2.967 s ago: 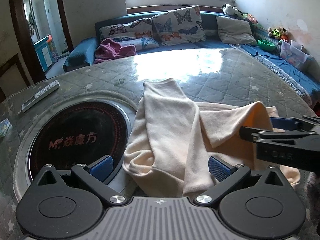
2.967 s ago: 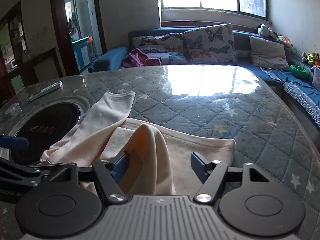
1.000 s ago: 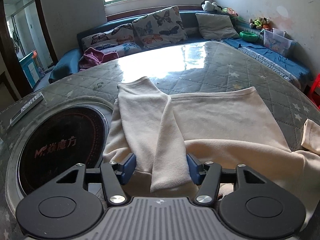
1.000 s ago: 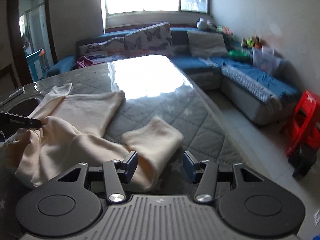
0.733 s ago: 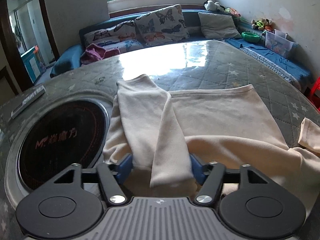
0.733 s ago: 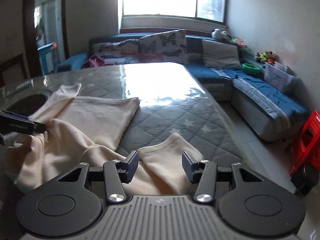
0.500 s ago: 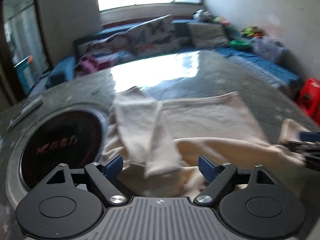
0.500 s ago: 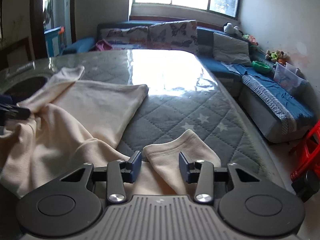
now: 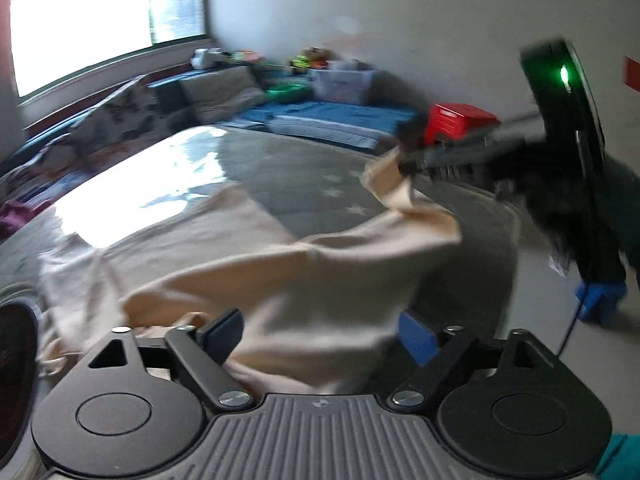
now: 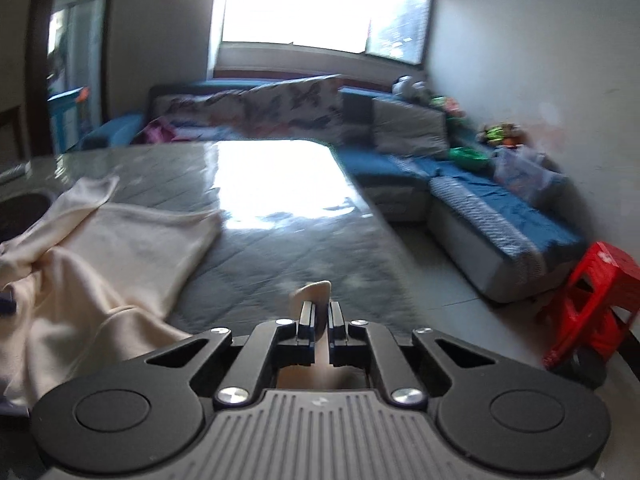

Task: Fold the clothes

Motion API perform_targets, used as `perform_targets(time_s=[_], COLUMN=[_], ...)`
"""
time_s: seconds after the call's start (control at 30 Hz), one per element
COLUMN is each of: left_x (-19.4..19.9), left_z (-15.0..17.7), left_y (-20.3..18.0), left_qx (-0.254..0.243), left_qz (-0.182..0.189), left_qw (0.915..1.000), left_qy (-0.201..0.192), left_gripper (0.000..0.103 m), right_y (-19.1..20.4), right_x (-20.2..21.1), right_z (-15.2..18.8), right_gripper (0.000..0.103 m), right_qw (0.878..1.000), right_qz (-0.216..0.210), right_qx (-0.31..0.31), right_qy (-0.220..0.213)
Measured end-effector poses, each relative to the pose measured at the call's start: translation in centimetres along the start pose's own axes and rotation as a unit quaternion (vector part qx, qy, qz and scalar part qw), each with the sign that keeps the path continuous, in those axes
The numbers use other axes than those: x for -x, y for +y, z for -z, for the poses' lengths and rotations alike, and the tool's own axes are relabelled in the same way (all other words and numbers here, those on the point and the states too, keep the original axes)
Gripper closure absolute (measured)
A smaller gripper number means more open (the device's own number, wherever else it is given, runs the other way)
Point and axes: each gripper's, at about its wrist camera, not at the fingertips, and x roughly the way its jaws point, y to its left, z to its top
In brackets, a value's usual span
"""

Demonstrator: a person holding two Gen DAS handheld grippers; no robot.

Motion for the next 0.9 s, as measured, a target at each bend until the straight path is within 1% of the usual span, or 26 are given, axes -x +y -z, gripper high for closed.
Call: perform_targets(time_s=[0.03,0.1,0.13,0.17,0.27,0.37,0.43,0.5,0.57,0.63,0.67,0.73,0.77,0.9], left_x=[-0.2,-0.6,-0.8,-1.0,-1.6,-2.1,-2.0,-1.8,-1.5,-1.3,-1.5,-1.8,-2.0,-1.9], left_z=[0.1,0.3,0.4,0.5,0.8,1.2,1.5,1.2,0.7,0.4,0.3,0.4,0.4,0.6], left_y=[-0.2,-0.6,-0.8,-1.0,-1.5,-2.0,-2.3,-2.1,-2.0,-2.0,-2.0,-2.0,-2.0,-1.6], left_qx=[-0.004,-0.008,-0.01,-0.013,-0.019,-0.03,-0.04,-0.035,-0.028,-0.027,-0.024,-0.018,-0.015,-0.006], left_qz=[0.006,0.016,0.021,0.026,0.04,0.051,0.051,0.056,0.06,0.053,0.052,0.051,0.05,0.05], left_qw=[1.0,0.9998,0.9997,0.9995,0.9987,0.9975,0.9971,0.997,0.9972,0.998,0.9981,0.9981,0.9981,0.9979], left_qy=[0.003,0.009,0.012,0.015,0.025,0.038,0.041,0.039,0.033,0.023,0.024,0.031,0.034,0.039], left_gripper=[0.024,0.033,0.033,0.033,0.043,0.044,0.045,0.046,0.046,0.046,0.045,0.045,0.045,0.045], right_y=[-0.7,-2.2,-3.1,-3.7,-5.5,-6.6,-7.0,-6.9,-6.3,-5.4,-5.0,-4.2,-3.8,-3.4], right_x=[0.5,1.3,1.7,1.6,1.3,0.8,0.9,1.3,1.6,1.5,1.1,0.3,-0.1,-1.6], right_z=[0.1,0.4,0.6,1.0,2.3,3.4,3.8,3.7,3.5,3.4,3.5,3.7,3.7,3.9], right_gripper=[0.099,0.099,0.099,0.099,0.099,0.096,0.093,0.092,0.09,0.083,0.082,0.075,0.074,0.072], right_qw=[1.0,0.999,0.998,0.998,0.995,0.991,0.989,0.991,0.993,0.995,0.996,0.996,0.996,0.996], right_qz=[0.011,0.034,0.048,0.054,0.071,0.088,0.099,0.09,0.069,0.043,0.031,0.007,-0.005,-0.009], right_qx=[-0.008,-0.023,-0.034,-0.042,-0.068,-0.084,-0.093,-0.094,-0.088,-0.081,-0.078,-0.073,-0.07,-0.067], right_qy=[-0.004,-0.007,-0.008,-0.001,0.022,0.049,0.05,0.04,0.033,0.032,0.036,0.044,0.048,0.063])
